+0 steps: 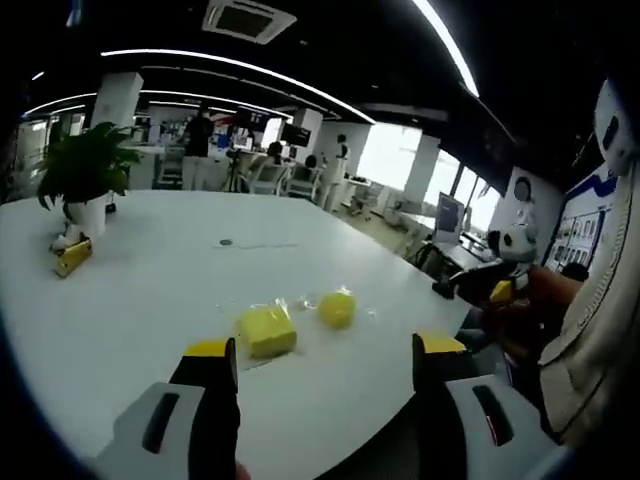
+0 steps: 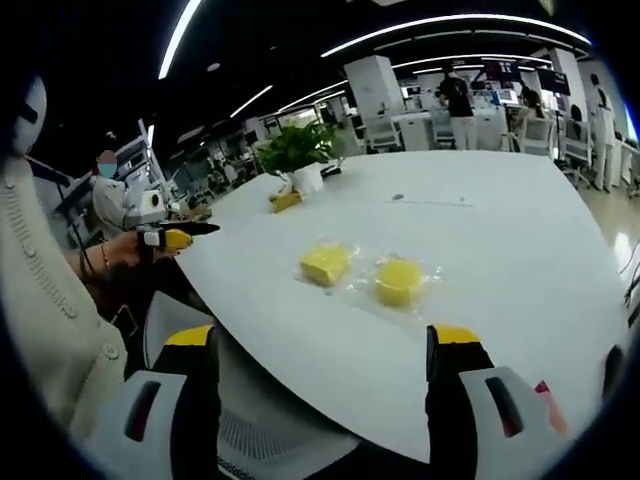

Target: Compare the silicone blocks by pressing each to a similar depth, holding the contact briefly, and releasing to observe deformation and rebound differences across the visible hardness samples.

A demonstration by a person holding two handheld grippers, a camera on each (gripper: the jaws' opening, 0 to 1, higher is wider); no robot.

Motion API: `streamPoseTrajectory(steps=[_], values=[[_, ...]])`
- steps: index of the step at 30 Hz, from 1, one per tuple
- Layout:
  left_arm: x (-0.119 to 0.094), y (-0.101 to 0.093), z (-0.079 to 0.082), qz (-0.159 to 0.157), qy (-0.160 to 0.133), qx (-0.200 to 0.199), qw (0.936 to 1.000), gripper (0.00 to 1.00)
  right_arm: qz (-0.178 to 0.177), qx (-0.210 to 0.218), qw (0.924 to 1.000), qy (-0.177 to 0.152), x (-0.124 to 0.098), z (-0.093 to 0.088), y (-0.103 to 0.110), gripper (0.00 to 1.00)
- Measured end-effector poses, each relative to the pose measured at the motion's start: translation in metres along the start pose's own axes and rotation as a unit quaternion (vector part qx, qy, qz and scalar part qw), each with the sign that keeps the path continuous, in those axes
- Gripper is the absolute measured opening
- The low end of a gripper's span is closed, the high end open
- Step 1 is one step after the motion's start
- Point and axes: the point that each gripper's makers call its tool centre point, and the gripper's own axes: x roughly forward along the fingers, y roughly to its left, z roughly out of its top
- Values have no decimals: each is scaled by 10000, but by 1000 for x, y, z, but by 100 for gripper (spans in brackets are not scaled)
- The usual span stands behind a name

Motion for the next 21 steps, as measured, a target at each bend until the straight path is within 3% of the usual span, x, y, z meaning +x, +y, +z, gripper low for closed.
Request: streamPoseTrajectory(steps=[5,9,14,17,21], values=[[27,-10,17,-249,-204,-741,9967,66,15,64,10000,-52,0,-2,-5,79],[55,-13,24,-309,-278,-970,9944,63,67,98,9999,-37,2,-5,-8,78],[89,-20,21,-314,-109,-1307,9909,60,156,119,9998,-19,6,-4,-14,78],[113,-19,14,-70,11,-1686,9857,62,248,130,9996,-23,9,-2,-18,78],[137,-22,7,34,90,-1842,9828,65,351,173,9992,-30,11,-2,-20,77]])
